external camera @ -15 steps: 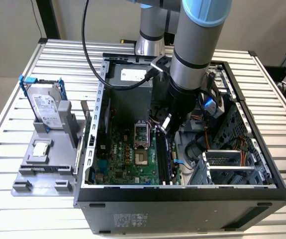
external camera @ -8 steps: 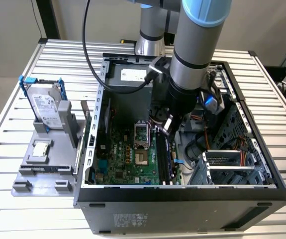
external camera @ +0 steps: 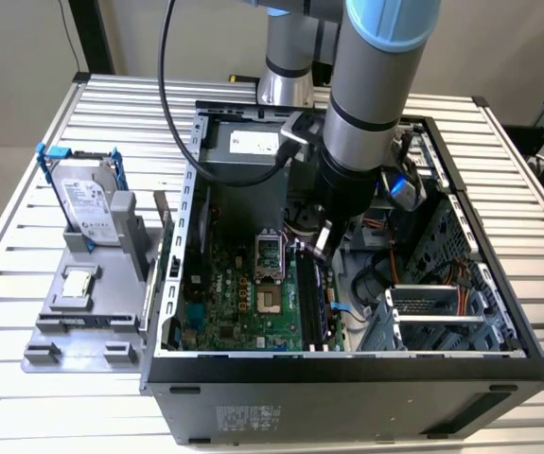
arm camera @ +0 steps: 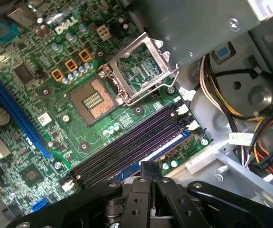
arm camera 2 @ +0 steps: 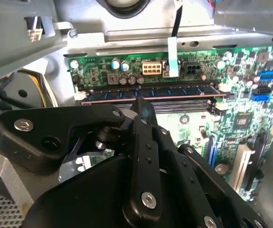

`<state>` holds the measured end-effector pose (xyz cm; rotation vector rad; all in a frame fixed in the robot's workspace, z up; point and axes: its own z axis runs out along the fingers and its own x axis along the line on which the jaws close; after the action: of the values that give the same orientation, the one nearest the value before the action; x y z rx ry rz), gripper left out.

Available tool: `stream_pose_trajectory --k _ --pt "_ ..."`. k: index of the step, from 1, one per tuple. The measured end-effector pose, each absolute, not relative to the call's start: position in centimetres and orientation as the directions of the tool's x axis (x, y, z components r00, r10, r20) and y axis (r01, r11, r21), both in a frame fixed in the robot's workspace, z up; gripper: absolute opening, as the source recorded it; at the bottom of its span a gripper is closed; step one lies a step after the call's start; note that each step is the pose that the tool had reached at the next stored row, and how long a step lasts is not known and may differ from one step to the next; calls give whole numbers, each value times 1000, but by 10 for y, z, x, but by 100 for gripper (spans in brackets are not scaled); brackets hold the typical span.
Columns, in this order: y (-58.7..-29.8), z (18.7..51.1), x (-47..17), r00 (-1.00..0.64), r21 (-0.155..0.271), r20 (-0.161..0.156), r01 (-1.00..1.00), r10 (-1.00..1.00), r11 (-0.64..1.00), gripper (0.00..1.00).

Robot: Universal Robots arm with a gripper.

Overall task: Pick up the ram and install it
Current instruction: 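Press down the ram until it locks into place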

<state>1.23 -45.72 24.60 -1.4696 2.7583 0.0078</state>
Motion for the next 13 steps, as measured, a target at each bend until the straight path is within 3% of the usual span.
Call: stream_pose_trajectory --k 13 --pt "-457 245 12 -396 -5 -13 -918 -918 396 0"
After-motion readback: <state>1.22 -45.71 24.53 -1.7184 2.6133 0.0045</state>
